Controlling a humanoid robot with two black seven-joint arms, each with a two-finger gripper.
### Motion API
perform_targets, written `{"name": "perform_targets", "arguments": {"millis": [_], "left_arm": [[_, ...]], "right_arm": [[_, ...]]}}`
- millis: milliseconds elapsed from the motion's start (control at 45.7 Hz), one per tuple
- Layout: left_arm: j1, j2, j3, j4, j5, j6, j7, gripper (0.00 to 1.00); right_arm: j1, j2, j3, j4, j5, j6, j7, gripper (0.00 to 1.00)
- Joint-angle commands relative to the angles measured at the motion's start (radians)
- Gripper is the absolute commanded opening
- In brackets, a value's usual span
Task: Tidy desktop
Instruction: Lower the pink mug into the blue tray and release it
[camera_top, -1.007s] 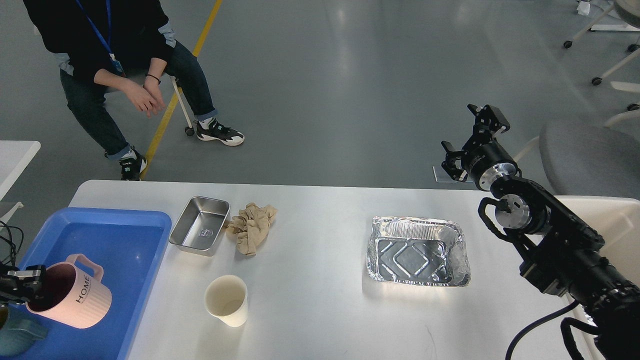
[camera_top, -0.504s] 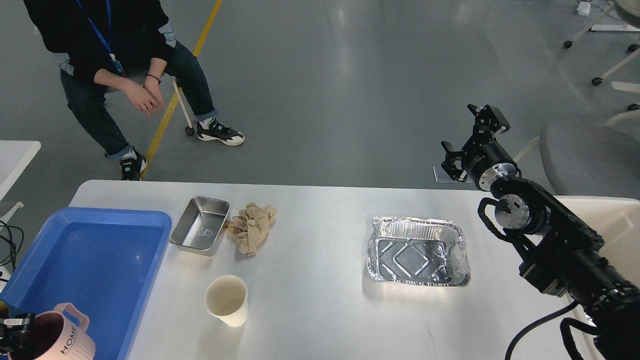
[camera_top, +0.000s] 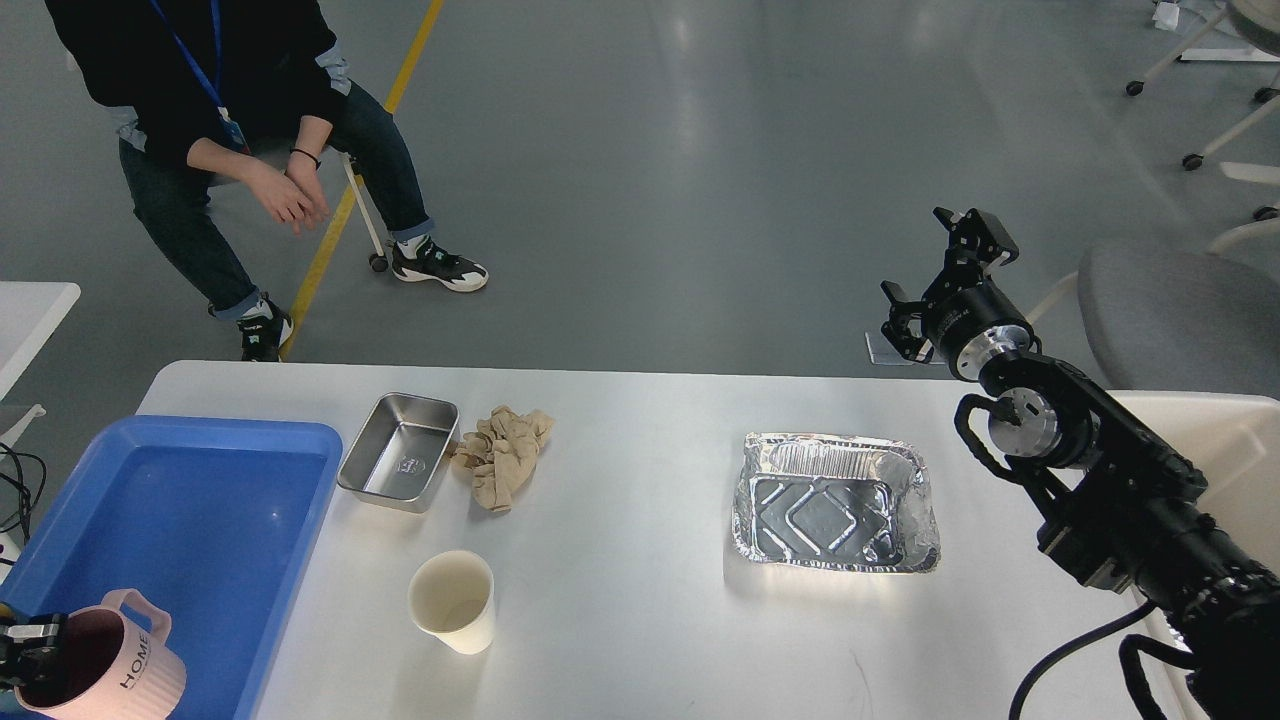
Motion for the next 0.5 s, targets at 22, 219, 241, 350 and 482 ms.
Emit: {"name": "perform_targets", "arguments": {"millis": [22, 219, 241, 350, 482], "left_arm": [[0.002, -0.027, 0.003, 0.01, 0.007, 0.026, 0.001, 0.0], [0.009, -0.079, 0.005, 0.035, 0.037, 0.068, 0.0, 0.0], [0.009, -0.083, 0.005, 0.039, 0.037, 0.069, 0.0, 0.0], [0.016, -0.089, 0.003, 0.048, 0.048, 0.08, 0.0, 0.0], [0.035, -0.09, 0.003, 0.055, 0.051, 0.097, 0.0, 0.0]], "right_arm": [[-0.001, 0.001, 0.0, 0.0, 0.0, 0.0, 0.0, 1.0], [-0.001, 0.0, 0.001, 0.0, 0.0, 0.001, 0.0, 1.0], [-0.001, 0.0, 0.0, 0.0, 0.0, 0.001, 0.0, 1.0], [-0.002, 0.0, 0.0, 0.0, 0.0, 0.001, 0.0, 1.0], [-0.002, 0.0, 0.0, 0.0, 0.0, 0.001, 0.0, 1.0]]}}
